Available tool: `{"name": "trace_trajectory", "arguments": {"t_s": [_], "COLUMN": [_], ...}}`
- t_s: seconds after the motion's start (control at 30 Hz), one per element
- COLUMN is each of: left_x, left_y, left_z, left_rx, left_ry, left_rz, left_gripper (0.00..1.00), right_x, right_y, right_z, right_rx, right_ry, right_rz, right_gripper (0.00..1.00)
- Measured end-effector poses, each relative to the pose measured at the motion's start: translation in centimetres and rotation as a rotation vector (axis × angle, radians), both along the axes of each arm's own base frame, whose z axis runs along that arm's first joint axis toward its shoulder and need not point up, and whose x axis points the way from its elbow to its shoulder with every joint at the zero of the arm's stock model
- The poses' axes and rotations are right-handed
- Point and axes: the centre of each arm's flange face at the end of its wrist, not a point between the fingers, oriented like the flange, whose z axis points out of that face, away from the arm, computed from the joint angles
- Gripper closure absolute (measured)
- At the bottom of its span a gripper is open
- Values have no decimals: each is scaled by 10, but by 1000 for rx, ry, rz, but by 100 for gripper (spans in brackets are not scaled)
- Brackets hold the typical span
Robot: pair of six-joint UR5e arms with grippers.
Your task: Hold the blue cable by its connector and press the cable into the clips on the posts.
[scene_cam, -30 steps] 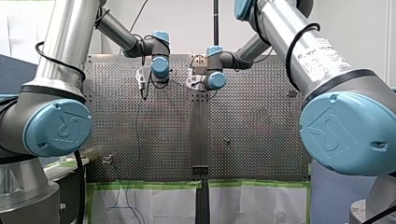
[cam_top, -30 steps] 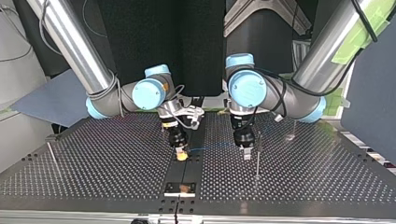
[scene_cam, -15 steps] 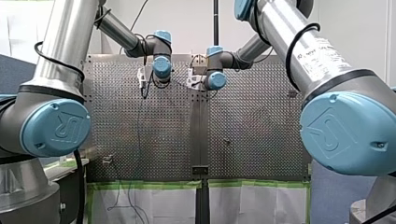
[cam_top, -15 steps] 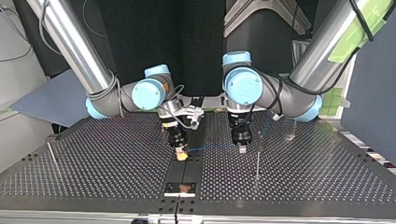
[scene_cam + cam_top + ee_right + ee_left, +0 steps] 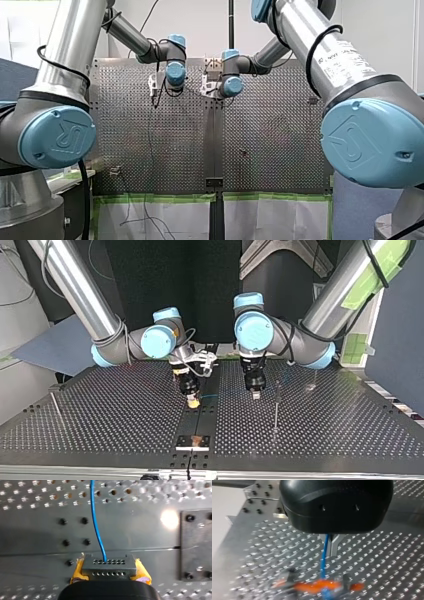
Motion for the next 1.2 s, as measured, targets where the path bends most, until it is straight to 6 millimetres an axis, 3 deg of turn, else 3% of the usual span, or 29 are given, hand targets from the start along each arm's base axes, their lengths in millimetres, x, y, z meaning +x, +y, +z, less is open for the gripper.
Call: {"name": "trace_trajectory", "arguments": {"t_s": [0.2,0.53,0.63,0.9,1.2], "left_x": [2,2,0,-8,-32], "left_y": [-16,-42,-51,-68,-104], "left_z": [-29,-71,-83,-88,-85], "left_rx": [11,23,21,2,-69], "left_ry": [36,75,81,61,10], "left_rz": [-20,-55,-62,-71,-110], "left_gripper": [100,100,100,100,100], "right_x": [-14,-60,-75,-94,-102], "right_y": [0,-16,-23,-22,-12], "right_z": [-12,10,8,-24,-56], "right_rx": [20,-14,-31,-26,-23], "right_ry": [17,-64,-59,8,20], "right_rz": [-27,-83,-104,-128,-127], "right_gripper": [100,100,100,100,100]}}
